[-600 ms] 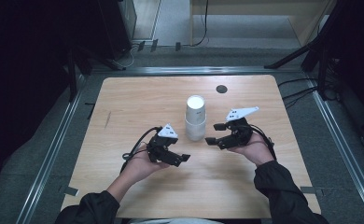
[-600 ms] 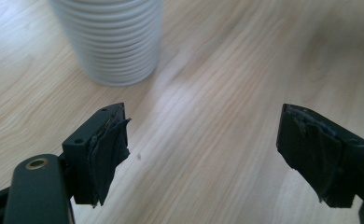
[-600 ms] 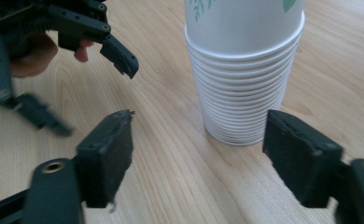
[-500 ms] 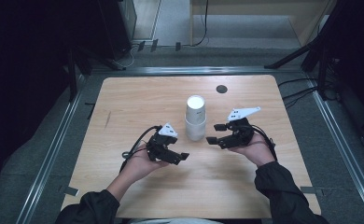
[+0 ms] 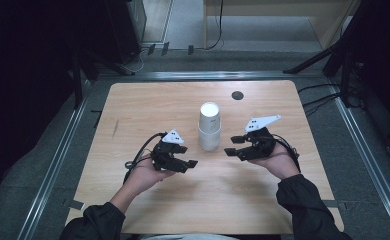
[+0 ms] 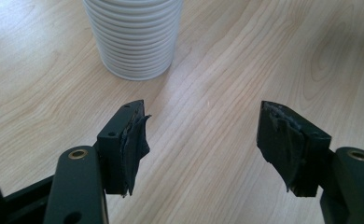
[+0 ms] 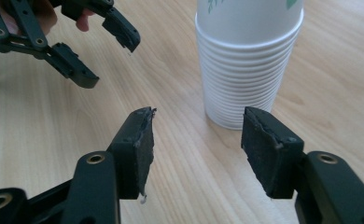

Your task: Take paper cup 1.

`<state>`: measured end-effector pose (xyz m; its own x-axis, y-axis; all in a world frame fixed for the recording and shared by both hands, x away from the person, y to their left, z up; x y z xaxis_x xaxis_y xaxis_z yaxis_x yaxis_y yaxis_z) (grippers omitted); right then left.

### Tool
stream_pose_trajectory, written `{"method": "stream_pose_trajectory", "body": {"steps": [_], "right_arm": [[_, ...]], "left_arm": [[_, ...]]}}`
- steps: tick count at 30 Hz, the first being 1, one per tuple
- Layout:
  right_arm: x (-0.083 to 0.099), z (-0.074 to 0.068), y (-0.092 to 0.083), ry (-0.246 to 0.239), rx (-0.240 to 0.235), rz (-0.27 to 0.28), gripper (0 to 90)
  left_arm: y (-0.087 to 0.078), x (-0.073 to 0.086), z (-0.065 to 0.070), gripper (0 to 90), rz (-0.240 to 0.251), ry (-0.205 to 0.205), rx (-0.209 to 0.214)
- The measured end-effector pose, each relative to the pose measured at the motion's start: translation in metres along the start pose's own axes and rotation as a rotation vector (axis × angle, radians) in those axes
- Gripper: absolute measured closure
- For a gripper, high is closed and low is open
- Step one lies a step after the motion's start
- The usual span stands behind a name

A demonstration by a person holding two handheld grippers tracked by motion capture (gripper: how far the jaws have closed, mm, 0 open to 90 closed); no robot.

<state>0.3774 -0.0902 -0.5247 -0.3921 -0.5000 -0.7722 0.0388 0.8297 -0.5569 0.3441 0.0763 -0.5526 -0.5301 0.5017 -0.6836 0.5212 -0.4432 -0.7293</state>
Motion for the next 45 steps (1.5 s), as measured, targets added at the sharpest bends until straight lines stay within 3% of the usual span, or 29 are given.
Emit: {"method": "stream_pose_trajectory", "body": {"steps": [10, 16, 32, 33, 34, 36, 45], "right_arm": [[-0.006, 0.005, -0.002, -0.004, 0.017, -0.016, 39.2], [-0.009, 0.008, 0.001, -0.019, 0.027, -0.065, 34.1], [-0.031, 0.017, 0.006, -0.027, 0.035, -0.151, 32.8], [-0.033, 0.017, 0.007, -0.027, 0.031, -0.157, 32.7], [-0.034, 0.017, 0.008, -0.027, 0.029, -0.156, 32.6], [-0.036, 0.019, 0.009, -0.021, 0.030, -0.172, 32.1], [-0.055, 0.025, 0.008, -0.034, 0.046, -0.204, 29.5]], "left_arm": [[-0.008, 0.003, -0.005, 28.3, -0.005, -0.025, 0.016], [-0.010, 0.003, -0.006, 27.4, -0.004, -0.035, 0.020], [-0.014, 0.014, -0.008, 24.5, -0.021, -0.052, 0.036], [-0.014, 0.014, -0.008, 23.4, -0.020, -0.052, 0.027], [-0.014, 0.014, -0.009, 15.9, -0.023, -0.056, 0.014], [-0.014, 0.014, -0.008, 15.2, -0.025, -0.068, 0.019], [-0.017, 0.016, -0.006, 15.3, -0.030, -0.050, 0.021]]}}
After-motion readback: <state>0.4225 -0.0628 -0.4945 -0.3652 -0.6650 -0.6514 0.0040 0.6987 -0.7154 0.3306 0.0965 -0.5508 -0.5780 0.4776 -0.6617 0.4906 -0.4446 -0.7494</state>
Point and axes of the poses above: each handheld gripper's, and its own axes: y roughly forward along the jaws, x roughly out of its underside, z roughly to its right, the point moved 10 cm from there along y, roughly forward along the jaws, and after that the axes turned 14 degrees about -x, right-handed, at the moved point
